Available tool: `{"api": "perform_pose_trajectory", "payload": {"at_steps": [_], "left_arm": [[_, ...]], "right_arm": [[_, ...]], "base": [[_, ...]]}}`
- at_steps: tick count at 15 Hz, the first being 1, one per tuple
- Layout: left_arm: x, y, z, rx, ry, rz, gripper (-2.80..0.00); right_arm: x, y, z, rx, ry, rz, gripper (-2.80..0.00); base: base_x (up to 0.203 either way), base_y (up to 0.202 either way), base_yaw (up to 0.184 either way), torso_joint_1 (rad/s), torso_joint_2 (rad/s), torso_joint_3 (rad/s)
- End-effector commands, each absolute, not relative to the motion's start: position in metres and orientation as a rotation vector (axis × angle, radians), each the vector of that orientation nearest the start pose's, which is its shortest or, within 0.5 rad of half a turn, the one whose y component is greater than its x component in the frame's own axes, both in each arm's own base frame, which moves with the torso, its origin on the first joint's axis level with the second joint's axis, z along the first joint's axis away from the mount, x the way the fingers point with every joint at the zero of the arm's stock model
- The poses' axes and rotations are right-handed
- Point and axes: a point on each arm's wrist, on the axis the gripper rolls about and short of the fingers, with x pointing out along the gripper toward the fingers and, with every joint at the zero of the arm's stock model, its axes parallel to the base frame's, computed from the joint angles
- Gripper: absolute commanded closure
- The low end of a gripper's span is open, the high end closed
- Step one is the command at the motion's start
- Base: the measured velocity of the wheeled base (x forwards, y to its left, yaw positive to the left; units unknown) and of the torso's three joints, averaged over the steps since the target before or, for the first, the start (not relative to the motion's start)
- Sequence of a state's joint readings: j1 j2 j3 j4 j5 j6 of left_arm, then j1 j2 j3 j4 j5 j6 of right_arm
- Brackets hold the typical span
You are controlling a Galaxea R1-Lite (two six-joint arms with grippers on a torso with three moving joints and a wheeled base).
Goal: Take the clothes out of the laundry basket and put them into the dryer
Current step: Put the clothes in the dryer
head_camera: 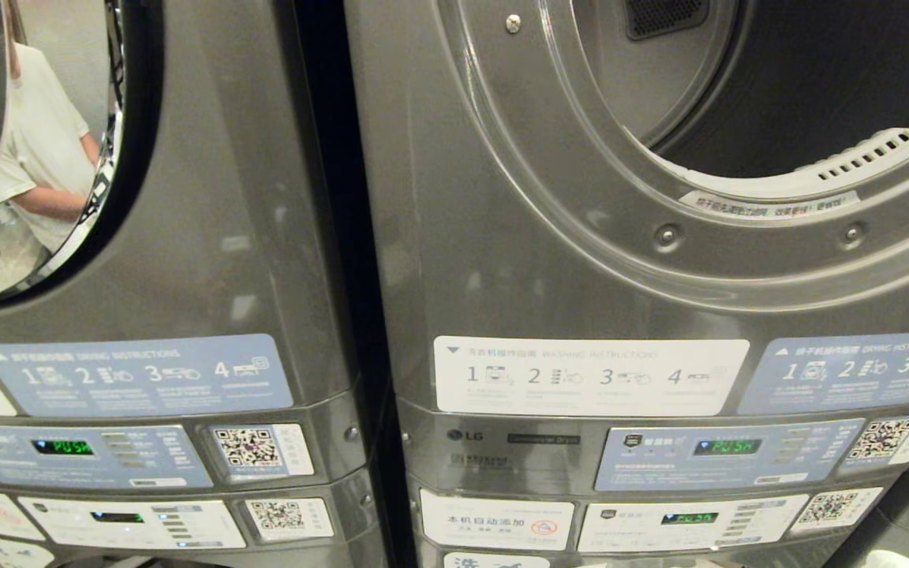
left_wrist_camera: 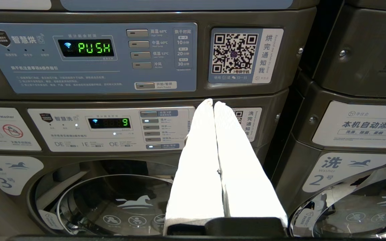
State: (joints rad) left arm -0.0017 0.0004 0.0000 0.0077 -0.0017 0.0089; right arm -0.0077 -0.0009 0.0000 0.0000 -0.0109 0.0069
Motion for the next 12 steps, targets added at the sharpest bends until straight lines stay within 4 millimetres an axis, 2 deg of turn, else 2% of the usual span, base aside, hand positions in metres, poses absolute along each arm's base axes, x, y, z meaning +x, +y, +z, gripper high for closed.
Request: {"api": "perform_pose_trajectory", "payload": {"at_steps": [1,12], "left_arm": [[-0.0228,0.0000,0.0747,0.009,0.008,-0.003,0.00],[-0.0228,0.0000,0.0749,0.009,0.006,-0.003,0.00]], "right_arm": [[-0.0228,-0.0001,0.0756,0.008,-0.002,-0.018,0.00],[-0.0228,-0.0001,0.0756,0.007,-0.002,-0.018,0.00]], "base": [[0.000,0.000,0.000,0.080,-0.16,-0.070],[0.000,0.000,0.000,0.067,-0.13,-0.066]]}}
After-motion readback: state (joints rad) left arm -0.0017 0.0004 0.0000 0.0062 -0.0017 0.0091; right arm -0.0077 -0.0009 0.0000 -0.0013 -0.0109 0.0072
